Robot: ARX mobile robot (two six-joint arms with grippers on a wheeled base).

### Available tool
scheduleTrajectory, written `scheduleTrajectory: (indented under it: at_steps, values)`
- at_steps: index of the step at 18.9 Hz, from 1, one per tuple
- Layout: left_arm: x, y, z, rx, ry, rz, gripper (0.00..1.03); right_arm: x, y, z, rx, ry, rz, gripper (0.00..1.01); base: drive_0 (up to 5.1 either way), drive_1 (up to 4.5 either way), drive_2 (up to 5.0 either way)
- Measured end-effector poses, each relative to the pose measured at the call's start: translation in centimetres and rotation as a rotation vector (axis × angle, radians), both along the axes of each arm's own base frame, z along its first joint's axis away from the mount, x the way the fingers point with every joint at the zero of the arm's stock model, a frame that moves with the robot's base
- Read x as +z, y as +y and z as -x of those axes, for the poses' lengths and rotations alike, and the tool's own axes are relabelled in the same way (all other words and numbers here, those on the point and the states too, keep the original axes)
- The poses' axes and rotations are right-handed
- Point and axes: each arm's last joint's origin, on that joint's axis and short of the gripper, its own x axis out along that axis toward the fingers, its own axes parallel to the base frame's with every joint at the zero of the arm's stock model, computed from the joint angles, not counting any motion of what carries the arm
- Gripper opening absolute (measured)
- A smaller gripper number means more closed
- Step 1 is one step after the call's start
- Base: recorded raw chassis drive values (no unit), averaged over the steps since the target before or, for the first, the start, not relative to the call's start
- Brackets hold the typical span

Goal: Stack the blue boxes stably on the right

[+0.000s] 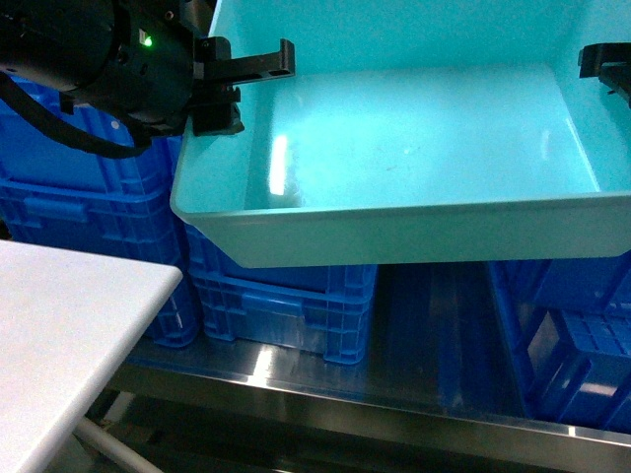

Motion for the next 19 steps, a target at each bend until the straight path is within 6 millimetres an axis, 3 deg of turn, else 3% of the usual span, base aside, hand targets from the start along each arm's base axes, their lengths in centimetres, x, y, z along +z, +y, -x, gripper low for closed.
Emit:
scheduleTrajectory:
  at_steps: [4, 19]
  values:
    - [-0.01, 0.16, -0.04, -0.001, 0.002, 0.000, 0.02, 0.00, 0.18, 0.02, 0.004, 0.001, 0.000, 0.07, 0.0, -1.41, 1.5]
    - [0.08, 0.03, 0.03, -0.004, -0.001, 0.000, 0.02, 0.03, -0.01, 0.08, 0.000, 0.001, 0.000, 0.07, 4.6, -3.91, -0.5]
